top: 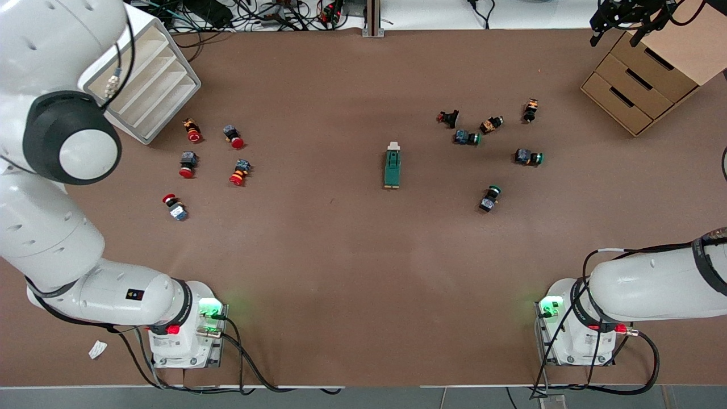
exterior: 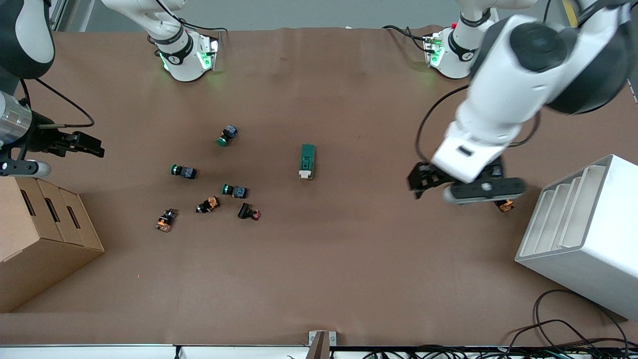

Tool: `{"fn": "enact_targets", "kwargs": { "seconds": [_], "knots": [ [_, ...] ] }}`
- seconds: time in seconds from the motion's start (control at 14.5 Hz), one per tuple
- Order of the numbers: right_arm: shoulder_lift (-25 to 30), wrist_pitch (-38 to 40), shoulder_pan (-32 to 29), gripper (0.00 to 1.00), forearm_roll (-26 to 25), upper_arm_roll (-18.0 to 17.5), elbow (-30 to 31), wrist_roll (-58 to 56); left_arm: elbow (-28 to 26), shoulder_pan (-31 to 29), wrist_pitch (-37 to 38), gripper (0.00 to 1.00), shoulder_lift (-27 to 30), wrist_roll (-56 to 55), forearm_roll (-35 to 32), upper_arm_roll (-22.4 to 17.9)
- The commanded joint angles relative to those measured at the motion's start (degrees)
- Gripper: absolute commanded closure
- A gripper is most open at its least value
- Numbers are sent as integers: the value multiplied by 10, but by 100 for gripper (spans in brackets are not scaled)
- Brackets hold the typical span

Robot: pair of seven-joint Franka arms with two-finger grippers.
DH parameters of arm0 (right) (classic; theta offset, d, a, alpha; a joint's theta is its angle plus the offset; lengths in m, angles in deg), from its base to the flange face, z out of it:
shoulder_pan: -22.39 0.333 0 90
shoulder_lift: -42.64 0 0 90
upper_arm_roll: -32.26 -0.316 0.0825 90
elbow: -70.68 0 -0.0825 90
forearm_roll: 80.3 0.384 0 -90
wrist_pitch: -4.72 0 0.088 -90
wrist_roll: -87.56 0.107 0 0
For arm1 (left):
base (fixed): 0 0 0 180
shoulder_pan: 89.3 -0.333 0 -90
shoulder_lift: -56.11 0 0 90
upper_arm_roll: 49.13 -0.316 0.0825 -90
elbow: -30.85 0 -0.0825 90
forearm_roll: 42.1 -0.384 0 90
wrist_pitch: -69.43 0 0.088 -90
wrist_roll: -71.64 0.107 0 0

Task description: Close load switch with both arms

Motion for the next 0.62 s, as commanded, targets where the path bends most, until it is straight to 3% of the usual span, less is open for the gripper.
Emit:
{"fn": "enact_targets", "kwargs": {
  "seconds": [0.0,0.28,0.55],
  "knots": [
    [24,-9,-12,0,-12,-15,23,-1,-30,1,64,0,60,31,27,-31],
    [26,-9,-12,0,-12,-14,14,-2,-22,-28,141,0,82,46,29,-45],
    [21,-6,-10,0,-12,-15,-10,2,-47,-32,141,0,115,158,47,-82]
  ]
}}
